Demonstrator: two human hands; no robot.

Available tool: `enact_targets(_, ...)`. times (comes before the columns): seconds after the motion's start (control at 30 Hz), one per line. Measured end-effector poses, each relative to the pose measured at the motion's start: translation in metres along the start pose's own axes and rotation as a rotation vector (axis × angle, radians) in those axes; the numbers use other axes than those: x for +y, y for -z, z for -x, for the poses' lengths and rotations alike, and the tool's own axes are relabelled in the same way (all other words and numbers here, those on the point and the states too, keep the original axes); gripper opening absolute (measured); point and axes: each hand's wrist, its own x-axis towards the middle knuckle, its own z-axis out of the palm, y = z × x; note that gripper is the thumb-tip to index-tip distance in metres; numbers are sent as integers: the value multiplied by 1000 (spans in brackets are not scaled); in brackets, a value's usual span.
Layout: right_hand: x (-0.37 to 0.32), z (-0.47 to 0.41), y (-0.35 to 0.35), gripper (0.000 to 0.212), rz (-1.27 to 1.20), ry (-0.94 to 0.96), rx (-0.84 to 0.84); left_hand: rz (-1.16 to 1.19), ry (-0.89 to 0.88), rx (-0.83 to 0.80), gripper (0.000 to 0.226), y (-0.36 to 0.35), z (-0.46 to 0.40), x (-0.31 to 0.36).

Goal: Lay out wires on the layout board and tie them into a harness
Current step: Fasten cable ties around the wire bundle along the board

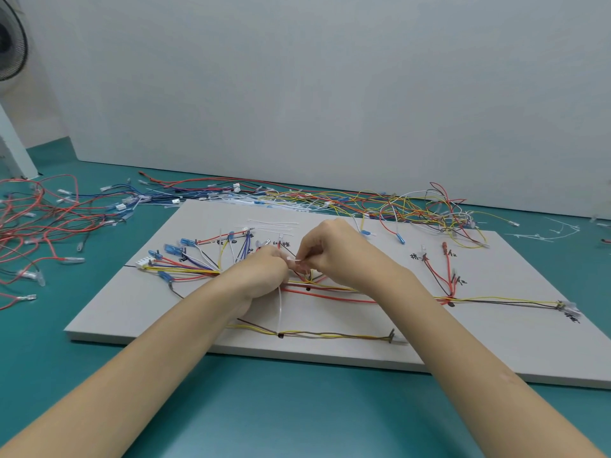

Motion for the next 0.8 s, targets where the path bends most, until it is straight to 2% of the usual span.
enact_targets(0.27,-9,-6,3,16,58,-44,-84,-85,4,-2,32,-1,-1,2)
enact_targets(0.8,-7,0,0,17,52,-25,-64,-47,31,51,31,-2,-6,-6)
